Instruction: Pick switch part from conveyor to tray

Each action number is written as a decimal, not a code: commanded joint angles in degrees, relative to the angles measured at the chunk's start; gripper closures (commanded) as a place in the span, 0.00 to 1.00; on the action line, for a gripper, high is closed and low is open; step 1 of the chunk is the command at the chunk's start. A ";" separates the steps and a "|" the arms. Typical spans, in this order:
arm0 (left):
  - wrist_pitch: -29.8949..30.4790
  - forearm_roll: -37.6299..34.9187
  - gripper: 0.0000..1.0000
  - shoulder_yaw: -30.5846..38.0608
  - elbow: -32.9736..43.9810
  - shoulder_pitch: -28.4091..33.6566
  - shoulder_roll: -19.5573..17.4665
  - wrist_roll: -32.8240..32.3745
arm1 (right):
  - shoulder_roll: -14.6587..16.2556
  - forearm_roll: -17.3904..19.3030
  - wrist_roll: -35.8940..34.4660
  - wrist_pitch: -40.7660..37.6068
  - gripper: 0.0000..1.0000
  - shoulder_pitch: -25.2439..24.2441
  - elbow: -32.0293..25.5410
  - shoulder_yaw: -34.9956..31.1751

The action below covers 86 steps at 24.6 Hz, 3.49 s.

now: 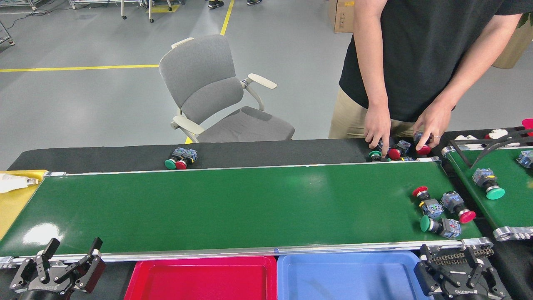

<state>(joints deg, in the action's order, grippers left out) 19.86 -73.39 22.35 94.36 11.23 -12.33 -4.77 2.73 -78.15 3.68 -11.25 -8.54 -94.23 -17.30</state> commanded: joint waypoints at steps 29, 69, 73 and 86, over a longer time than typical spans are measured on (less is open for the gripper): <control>-9.40 7.73 0.00 -5.38 0.48 4.77 -9.47 0.64 | 1.22 0.02 3.00 0.70 0.61 11.97 12.31 15.11; -4.83 7.73 0.00 0.42 0.30 6.08 -7.80 0.29 | -1.41 -2.18 -13.00 22.41 0.02 0.89 -7.20 36.82; -2.63 7.73 0.00 3.67 0.39 7.58 -6.22 0.38 | 0.70 -1.83 -14.40 25.92 0.02 -3.85 -7.11 30.23; -1.31 7.47 0.00 3.05 0.39 6.87 -5.87 0.38 | -4.05 -7.19 -0.51 26.63 0.02 10.65 4.84 39.54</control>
<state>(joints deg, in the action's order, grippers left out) 18.47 -65.80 25.14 94.12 18.51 -17.78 -4.69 -0.22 -84.62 1.33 15.27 0.84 -90.03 21.72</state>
